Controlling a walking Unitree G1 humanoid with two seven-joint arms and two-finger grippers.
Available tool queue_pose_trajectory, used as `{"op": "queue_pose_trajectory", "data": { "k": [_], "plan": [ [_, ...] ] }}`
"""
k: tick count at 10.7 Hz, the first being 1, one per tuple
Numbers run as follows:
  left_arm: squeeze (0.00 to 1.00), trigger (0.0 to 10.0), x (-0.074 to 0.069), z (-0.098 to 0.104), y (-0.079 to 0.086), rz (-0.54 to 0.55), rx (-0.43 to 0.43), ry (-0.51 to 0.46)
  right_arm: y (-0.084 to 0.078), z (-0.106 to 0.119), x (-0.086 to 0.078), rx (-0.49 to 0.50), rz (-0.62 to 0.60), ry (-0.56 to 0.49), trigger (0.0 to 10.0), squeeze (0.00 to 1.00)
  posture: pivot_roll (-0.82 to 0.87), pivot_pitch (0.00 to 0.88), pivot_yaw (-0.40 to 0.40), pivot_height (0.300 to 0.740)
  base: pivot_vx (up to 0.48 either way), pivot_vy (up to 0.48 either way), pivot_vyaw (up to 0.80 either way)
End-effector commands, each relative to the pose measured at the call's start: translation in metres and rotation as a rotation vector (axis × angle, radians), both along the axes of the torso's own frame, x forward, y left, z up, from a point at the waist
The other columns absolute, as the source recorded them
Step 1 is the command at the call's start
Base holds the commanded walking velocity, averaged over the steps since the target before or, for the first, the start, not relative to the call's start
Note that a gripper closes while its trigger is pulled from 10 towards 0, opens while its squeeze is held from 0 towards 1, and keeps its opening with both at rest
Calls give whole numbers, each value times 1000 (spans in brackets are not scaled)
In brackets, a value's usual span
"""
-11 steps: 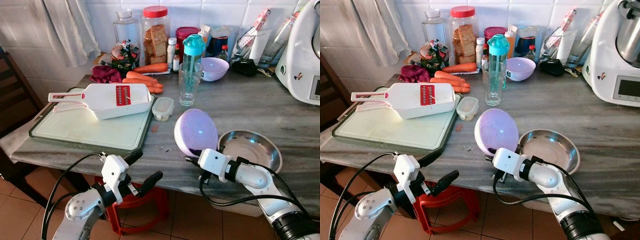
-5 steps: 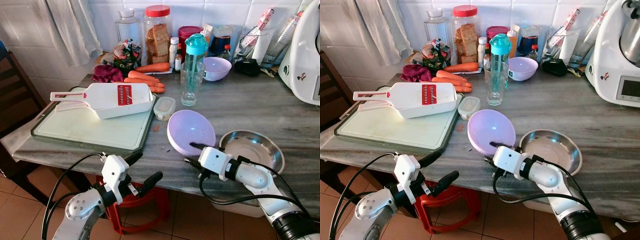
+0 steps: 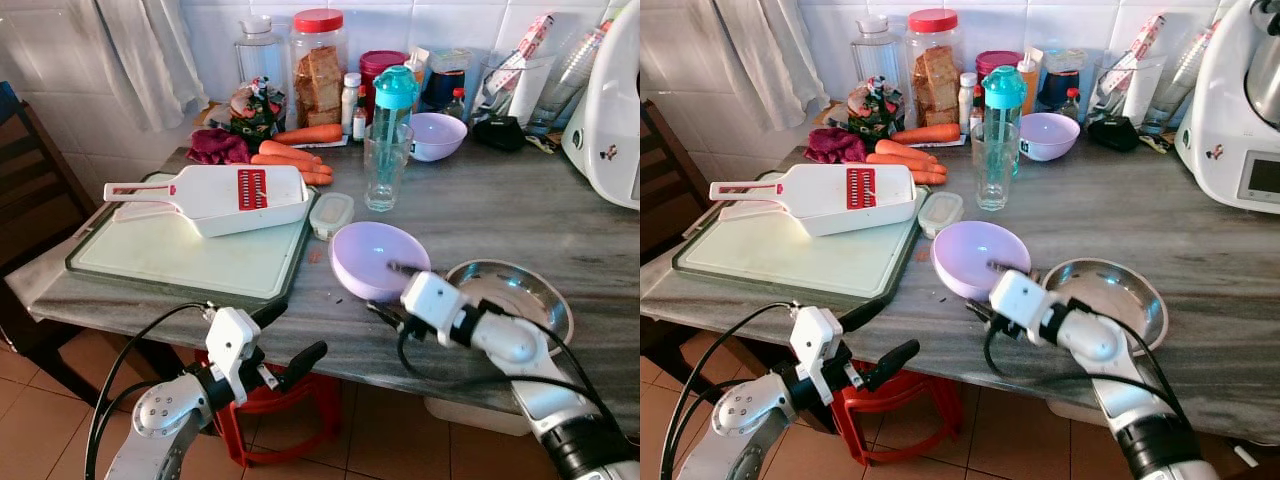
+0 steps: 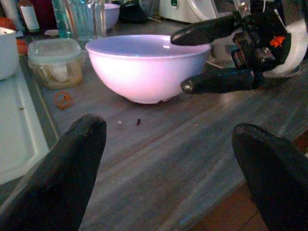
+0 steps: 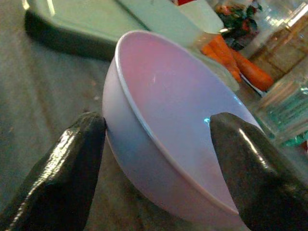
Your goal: Setting the table
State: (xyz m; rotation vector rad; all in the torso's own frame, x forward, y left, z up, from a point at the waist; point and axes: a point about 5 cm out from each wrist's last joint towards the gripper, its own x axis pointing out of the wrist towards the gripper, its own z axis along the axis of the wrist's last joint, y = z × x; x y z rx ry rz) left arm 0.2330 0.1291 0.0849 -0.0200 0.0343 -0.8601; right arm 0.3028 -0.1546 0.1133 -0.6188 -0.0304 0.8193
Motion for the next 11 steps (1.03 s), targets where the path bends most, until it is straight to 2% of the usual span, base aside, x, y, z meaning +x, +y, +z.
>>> {"op": "queue_pose_trajectory", "data": {
  "k": [1,3,4,6,7,10,11],
  "plan": [
    [0,10000,2,1,2,-4,23,-11,2,13,5,41,-19,-23,10000,1000,51,0,62,740,0,0,0],
    [0,10000,2,-1,0,0,22,-10,2,18,8,67,-57,-41,10000,1000,48,0,59,740,0,0,0],
    [0,10000,2,-2,-1,-1,22,-10,2,20,7,75,-61,-44,10000,918,46,0,60,740,0,0,0],
    [0,10000,2,-5,-2,-8,25,-7,9,26,3,79,-44,-52,10000,855,40,0,61,740,0,0,0],
    [0,10000,2,-6,-2,-8,26,-7,10,28,1,82,-40,-55,10000,855,39,0,61,740,0,0,0],
    [0,10000,1,-8,1,-6,29,-7,11,35,-17,197,-84,-46,10000,875,34,1,52,740,0,0,0],
    [0,10000,1,-9,3,-3,28,-7,7,34,-26,229,-149,-58,10000,878,28,4,48,740,0,0,0]
  ]
}}
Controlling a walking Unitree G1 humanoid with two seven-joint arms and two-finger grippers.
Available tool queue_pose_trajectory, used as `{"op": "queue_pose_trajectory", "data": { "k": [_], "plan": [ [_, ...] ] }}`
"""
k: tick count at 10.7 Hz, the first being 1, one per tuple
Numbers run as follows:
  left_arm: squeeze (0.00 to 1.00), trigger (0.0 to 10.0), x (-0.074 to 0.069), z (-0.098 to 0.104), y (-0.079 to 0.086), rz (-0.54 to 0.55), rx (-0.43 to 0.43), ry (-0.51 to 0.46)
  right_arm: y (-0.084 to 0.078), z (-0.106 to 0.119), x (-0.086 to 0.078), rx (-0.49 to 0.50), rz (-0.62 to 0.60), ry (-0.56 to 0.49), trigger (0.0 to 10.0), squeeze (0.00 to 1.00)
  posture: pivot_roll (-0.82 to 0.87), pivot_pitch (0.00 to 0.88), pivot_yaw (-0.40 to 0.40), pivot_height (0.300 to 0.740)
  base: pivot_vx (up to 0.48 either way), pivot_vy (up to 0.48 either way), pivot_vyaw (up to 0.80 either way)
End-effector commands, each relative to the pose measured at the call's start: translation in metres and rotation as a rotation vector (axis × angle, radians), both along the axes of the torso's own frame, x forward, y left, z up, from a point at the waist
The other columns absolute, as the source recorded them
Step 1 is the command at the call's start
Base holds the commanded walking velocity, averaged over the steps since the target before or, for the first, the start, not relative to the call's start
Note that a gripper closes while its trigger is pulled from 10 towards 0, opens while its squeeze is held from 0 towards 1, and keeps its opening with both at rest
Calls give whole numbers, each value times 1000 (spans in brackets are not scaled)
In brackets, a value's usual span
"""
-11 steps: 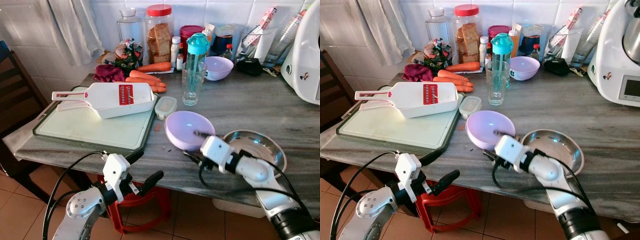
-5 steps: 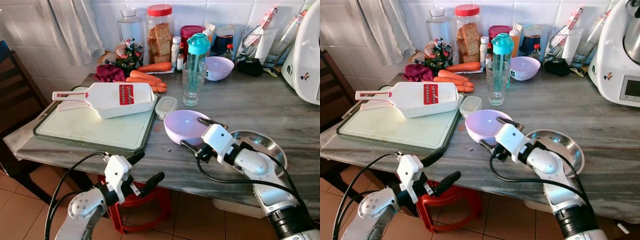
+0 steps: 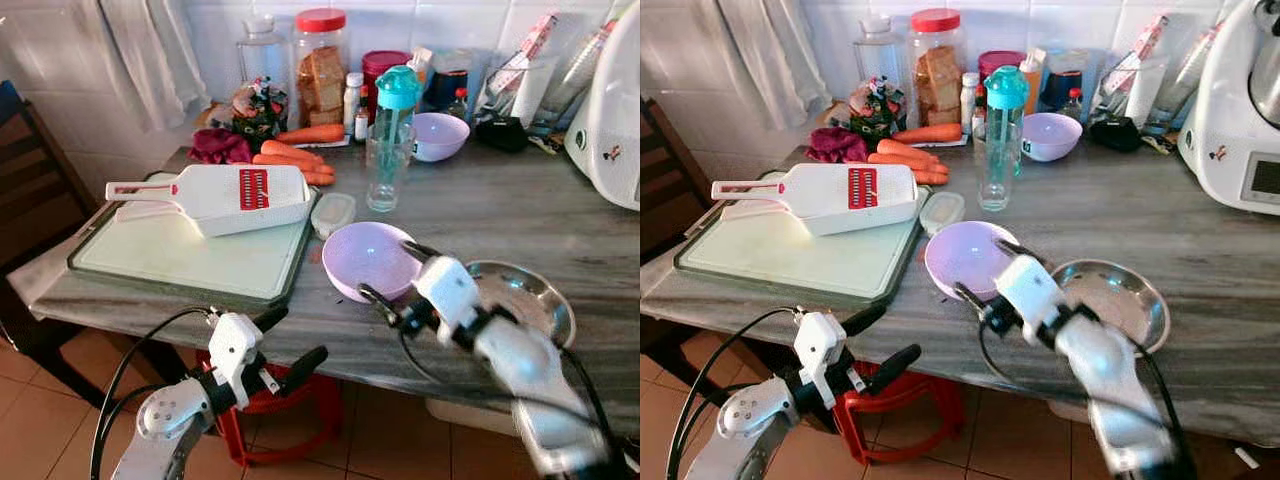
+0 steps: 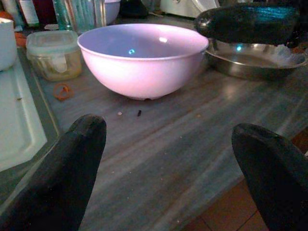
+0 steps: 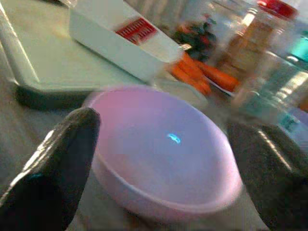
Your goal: Setting the table
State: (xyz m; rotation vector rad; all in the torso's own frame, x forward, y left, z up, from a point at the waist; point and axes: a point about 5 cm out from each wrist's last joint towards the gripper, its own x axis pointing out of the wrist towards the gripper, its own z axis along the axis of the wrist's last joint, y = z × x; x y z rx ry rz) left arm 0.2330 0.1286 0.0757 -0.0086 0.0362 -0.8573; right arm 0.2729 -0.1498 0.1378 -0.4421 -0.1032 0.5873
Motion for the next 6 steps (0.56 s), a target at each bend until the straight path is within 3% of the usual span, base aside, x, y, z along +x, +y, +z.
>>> {"op": "queue_pose_trajectory", "data": {
  "k": [1,2,4,6],
  "plan": [
    [0,10000,2,0,5,3,16,-10,-9,9,0,-19,-119,-70,10000,886,22,4,44,740,0,0,0],
    [0,10000,5,3,5,23,7,-26,-22,11,-4,11,-322,-117,10000,882,14,5,46,740,0,0,0],
    [0,10000,10,12,0,-13,-42,-21,-46,-4,-17,16,-608,-88,10000,867,-1,5,53,740,0,0,0],
    [0,10000,11,14,1,-35,-32,-28,-54,-12,-19,17,-690,-45,10000,855,-3,6,54,740,0,0,0]
  ]
}}
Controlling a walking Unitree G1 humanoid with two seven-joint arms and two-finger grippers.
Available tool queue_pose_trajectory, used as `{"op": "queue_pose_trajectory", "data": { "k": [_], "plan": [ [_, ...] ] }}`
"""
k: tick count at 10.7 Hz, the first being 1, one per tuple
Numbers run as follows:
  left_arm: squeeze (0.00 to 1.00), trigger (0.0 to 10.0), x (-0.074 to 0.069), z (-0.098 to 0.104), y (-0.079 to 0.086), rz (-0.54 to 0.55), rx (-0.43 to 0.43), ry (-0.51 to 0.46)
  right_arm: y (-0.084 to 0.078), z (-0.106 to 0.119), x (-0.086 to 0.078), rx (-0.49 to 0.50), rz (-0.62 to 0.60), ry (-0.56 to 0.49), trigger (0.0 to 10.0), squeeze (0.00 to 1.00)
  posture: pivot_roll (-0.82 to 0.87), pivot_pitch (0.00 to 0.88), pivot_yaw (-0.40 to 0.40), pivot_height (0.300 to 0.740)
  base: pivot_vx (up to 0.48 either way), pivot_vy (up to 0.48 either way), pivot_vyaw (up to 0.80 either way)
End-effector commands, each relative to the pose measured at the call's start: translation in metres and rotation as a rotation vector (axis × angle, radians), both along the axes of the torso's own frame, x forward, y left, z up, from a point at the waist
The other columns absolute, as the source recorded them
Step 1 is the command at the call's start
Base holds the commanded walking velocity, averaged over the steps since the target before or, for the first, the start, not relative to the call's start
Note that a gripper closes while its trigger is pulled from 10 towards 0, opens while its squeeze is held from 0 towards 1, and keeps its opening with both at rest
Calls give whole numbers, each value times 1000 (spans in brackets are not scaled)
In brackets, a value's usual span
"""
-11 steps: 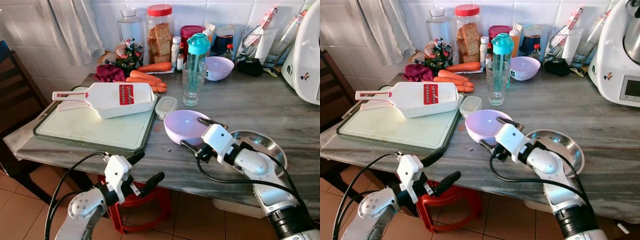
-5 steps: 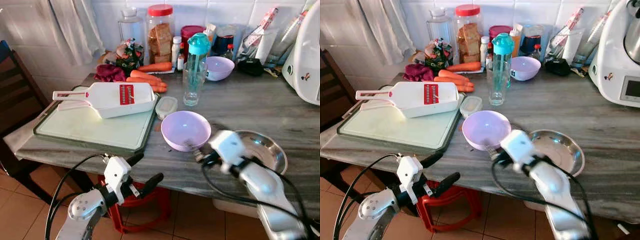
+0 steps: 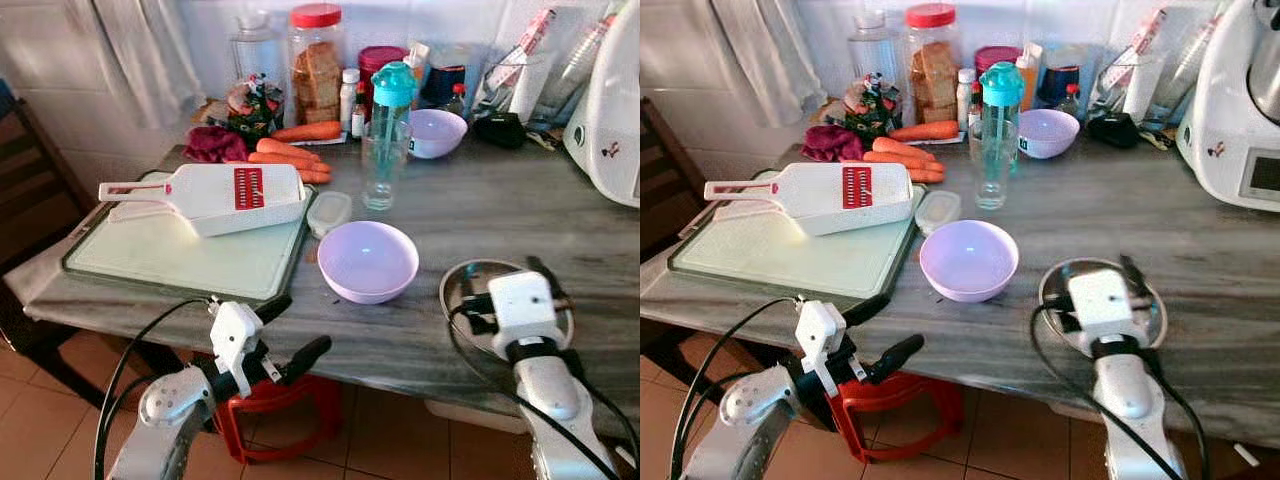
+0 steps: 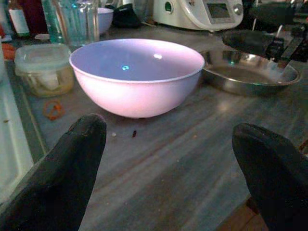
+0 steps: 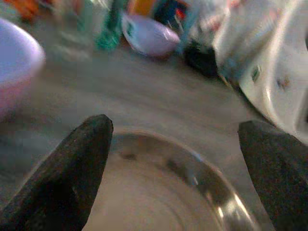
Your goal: Setting the table
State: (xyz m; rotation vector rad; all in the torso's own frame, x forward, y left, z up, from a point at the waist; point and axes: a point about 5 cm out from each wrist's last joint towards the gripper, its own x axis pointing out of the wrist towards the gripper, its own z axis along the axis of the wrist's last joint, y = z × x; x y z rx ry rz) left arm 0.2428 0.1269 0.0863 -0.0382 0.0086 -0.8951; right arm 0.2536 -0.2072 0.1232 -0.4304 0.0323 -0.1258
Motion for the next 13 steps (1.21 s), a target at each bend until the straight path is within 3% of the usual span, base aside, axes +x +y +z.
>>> {"op": "queue_pose_trajectory", "data": {
  "k": [1,2,3,5,9,13],
  "plan": [
    [0,10000,2,7,4,-2,9,-19,-8,-3,0,13,-59,34,10000,600,-2,5,53,740,0,0,0],
    [0,10000,3,8,4,-9,8,-13,-14,-9,0,61,-100,69,10000,451,1,6,50,740,0,0,0],
    [0,10000,1,7,1,-48,-4,20,-21,-18,0,85,-120,124,10000,141,7,9,47,740,0,0,0],
    [0,10000,-4,4,0,-106,11,60,-23,-22,6,100,-108,168,10000,0,10,12,42,740,0,0,0],
    [0,10000,-7,4,3,-119,19,72,-25,-26,16,183,-93,238,10000,0,16,16,43,740,0,0,0],
    [0,10000,-6,7,5,-120,34,71,-5,-29,26,309,-16,288,10000,0,21,15,49,740,0,0,0]
  ]
}}
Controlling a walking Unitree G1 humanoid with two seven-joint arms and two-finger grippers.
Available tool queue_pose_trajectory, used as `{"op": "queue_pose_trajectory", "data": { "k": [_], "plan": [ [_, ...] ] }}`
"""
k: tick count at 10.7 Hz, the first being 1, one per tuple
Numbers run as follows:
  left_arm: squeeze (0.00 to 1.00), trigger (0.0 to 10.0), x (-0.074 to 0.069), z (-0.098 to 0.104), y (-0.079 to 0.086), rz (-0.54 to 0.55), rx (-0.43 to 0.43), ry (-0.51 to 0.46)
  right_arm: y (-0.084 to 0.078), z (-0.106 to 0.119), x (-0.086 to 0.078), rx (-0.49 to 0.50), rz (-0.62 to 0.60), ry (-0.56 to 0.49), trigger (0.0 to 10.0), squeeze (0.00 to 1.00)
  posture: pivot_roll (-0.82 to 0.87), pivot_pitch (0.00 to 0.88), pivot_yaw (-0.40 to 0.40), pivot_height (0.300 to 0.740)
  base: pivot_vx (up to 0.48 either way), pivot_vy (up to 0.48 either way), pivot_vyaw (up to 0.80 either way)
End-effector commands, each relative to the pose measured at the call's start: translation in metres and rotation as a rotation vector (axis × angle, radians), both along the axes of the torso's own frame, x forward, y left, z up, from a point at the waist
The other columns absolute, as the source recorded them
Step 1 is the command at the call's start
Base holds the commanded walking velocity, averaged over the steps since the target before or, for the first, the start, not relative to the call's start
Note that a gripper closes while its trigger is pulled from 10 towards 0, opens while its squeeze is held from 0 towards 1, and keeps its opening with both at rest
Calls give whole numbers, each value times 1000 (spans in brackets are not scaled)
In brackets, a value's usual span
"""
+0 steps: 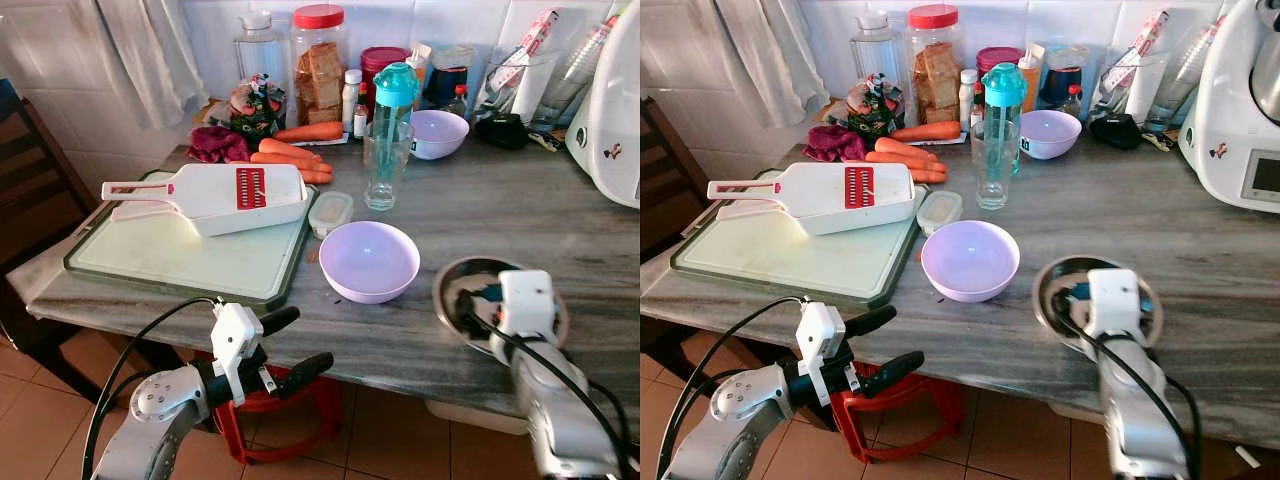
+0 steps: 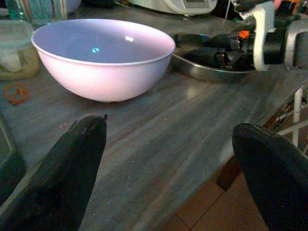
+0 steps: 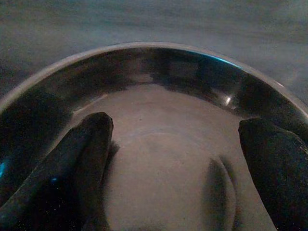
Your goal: Setting the table
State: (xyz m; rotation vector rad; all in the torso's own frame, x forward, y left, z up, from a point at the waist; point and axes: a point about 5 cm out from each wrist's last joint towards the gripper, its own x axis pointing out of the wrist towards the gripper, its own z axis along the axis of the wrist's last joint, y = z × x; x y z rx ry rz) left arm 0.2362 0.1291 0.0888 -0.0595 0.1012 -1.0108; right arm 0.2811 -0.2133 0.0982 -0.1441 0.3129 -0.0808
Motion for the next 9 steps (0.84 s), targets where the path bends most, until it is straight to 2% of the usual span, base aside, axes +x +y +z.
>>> {"op": "queue_pose_trajectory", "data": {
  "k": [1,2,5,9],
  "plan": [
    [0,10000,1,4,3,-5,16,-16,7,-2,4,31,23,21,10000,0,23,15,48,740,0,0,0],
    [0,10000,1,3,3,-7,17,-15,15,1,8,59,43,21,10000,0,24,14,45,740,0,0,0],
    [0,10000,0,1,2,-2,16,-12,24,5,10,98,72,22,10000,0,29,10,40,740,0,0,0],
    [0,10000,0,-1,0,-9,18,-7,32,-6,-13,146,79,114,10000,0,17,8,44,740,0,0,0]
  ]
}}
